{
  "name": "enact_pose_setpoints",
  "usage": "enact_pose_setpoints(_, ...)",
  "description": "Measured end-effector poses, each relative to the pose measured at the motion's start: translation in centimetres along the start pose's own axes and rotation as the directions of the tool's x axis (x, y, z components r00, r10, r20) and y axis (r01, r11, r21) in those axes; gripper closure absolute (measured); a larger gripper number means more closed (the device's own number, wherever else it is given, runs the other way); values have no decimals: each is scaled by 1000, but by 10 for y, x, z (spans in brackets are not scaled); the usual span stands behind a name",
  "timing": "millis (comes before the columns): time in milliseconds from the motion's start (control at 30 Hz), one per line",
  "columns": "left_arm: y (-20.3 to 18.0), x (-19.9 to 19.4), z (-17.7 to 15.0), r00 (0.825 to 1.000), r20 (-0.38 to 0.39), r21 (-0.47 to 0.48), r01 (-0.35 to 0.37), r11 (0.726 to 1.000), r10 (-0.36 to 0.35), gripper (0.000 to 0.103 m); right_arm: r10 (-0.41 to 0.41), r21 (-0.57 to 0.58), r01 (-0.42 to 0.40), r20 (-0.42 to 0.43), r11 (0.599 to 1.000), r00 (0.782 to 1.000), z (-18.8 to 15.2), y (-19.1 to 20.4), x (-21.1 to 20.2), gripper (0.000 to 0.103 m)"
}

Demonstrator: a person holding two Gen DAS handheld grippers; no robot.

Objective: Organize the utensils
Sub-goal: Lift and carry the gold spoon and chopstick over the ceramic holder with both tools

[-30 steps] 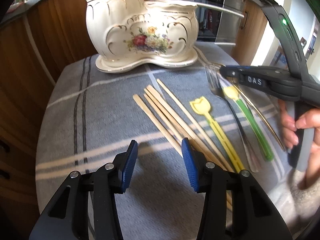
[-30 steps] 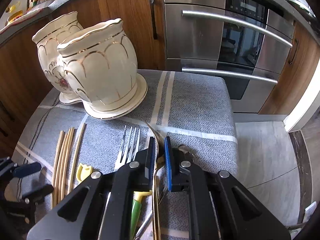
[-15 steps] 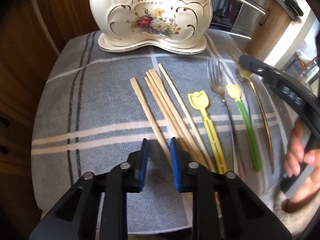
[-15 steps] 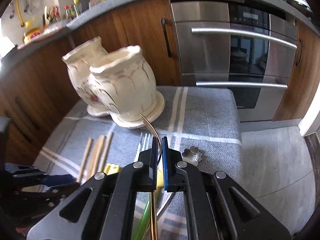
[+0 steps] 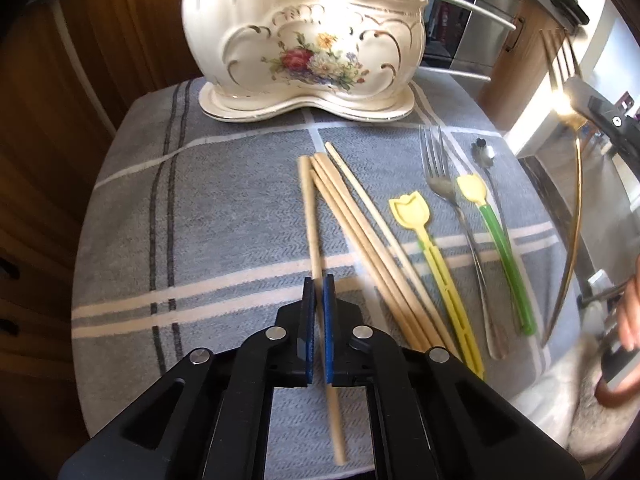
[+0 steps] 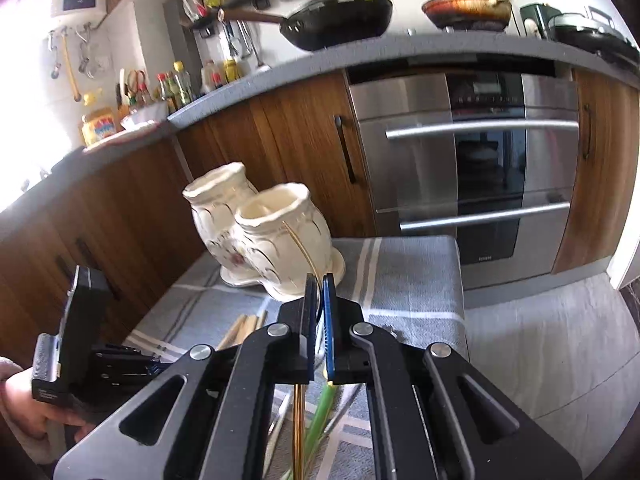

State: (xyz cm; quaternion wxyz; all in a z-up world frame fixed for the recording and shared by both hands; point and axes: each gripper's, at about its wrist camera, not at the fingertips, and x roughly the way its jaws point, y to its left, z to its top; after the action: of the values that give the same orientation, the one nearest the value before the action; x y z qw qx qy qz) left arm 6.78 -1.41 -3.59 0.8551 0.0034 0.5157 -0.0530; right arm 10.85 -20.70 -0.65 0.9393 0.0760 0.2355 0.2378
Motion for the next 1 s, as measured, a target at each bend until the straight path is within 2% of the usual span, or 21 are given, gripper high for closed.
enact_pose_setpoints(167,1,-15,-4,998,55,22,-7,1000,6,99,3,-29,-1,74,1000,997,3,13,-19,100)
enact_pose_setpoints(333,1,-36,-7,989,145,57,-15,998,6,99,-9,-59,20,175,998,984,10,29,-38,100)
enact_pose_setpoints(433,0,-49,-5,976,218,75,-13,997,-4,99,-18,-71,35,235,997,972,17,38,-46,100)
enact_pose_setpoints(533,2,-65,-2,955,295,90,11,996,-37,99,-21,-85,45,271,995,962,28,45,-51,100)
enact_pose_setpoints(733,9,-96,10,893,444,116,20,993,-70,99,-17,-93,48,309,995,951,59,57,-43,100)
enact_pose_setpoints(800,13,-107,18,864,498,122,22,992,-81,99,-16,-77,43,327,996,945,72,58,-38,100)
enact_pose_setpoints(900,22,-124,32,809,581,120,19,993,-86,99,-23,-69,51,360,996,933,88,61,-32,100)
enact_pose_setpoints(967,28,-132,42,784,613,120,25,992,-94,99,-42,-64,75,403,995,914,99,63,-31,101)
enact_pose_setpoints(1000,31,-135,52,766,636,116,22,993,-91,99,-50,-56,82,423,995,905,103,63,-30,101)
